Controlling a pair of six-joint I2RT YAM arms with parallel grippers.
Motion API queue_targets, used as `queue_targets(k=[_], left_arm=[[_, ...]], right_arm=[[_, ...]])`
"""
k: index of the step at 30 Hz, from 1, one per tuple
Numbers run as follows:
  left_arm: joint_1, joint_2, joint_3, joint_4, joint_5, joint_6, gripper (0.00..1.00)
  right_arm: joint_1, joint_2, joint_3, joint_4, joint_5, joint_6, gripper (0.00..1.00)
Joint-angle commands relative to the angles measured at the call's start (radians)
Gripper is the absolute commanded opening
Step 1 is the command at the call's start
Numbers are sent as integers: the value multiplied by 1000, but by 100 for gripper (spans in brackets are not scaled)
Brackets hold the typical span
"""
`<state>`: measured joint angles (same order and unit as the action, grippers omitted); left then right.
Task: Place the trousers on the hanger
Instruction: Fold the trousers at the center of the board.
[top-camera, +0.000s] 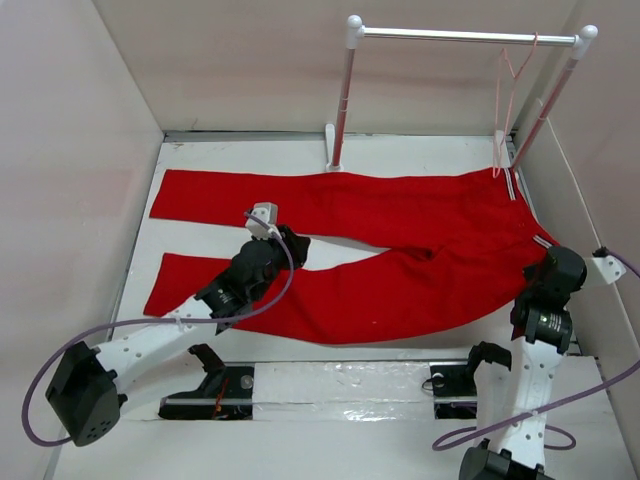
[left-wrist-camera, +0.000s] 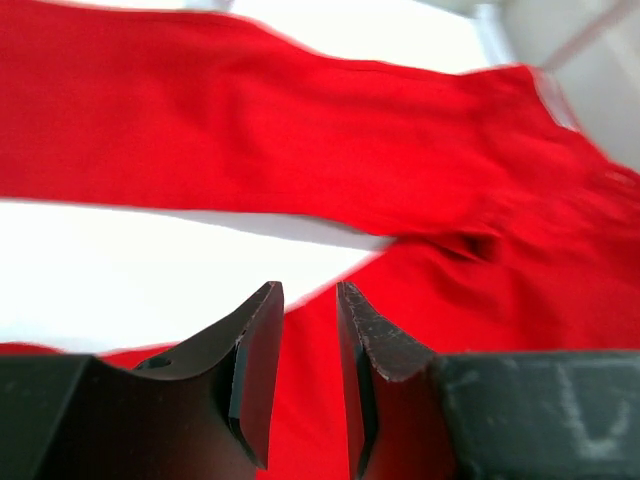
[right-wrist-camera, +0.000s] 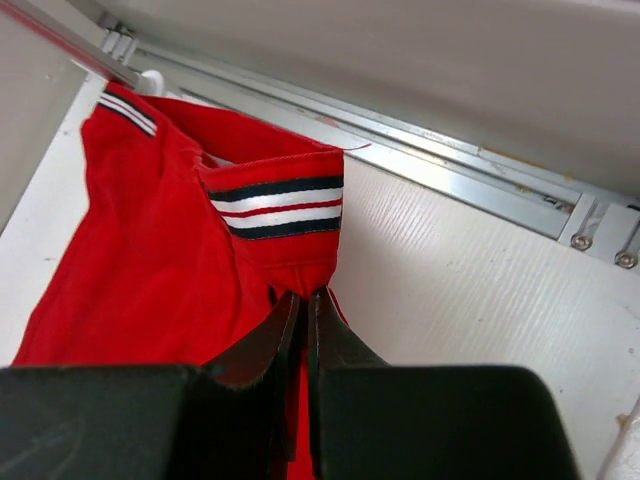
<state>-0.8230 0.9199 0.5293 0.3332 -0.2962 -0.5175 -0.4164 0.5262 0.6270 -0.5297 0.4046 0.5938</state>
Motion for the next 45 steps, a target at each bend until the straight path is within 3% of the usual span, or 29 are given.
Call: queue_targets(k=[1, 7, 11, 15, 19, 24, 28, 35, 45], left_arm=[[65, 33, -9, -71, -81, -61, 26], [284, 48, -97, -226, -75, -251, 28], [401, 88, -94, -356, -78, -395, 29], [495, 148, -94, -466, -191, -481, 29], [611, 212, -69, -462, -152, -478, 37], [801, 313, -45, -402, -29, -440, 37], [847, 416, -34, -385, -29, -426, 38], [848, 467, 12, -358, -14, -401, 39], [834, 704, 308, -414, -81, -426, 36]], right_arm=[[-1, -16, 24, 26, 4, -49, 0], [11, -9, 45, 91, -162, -63, 0], [128, 8, 27, 161, -181, -29, 0], [227, 49, -62, 321, -207, 1, 0], [335, 87, -92, 390, -194, 6, 0], [470, 121, -99, 457, -150, 15, 0], [528, 139, -102, 461, -133, 9, 0], [590, 149, -154, 519, -121, -2, 0], [622, 153, -130, 496, -110, -9, 0]])
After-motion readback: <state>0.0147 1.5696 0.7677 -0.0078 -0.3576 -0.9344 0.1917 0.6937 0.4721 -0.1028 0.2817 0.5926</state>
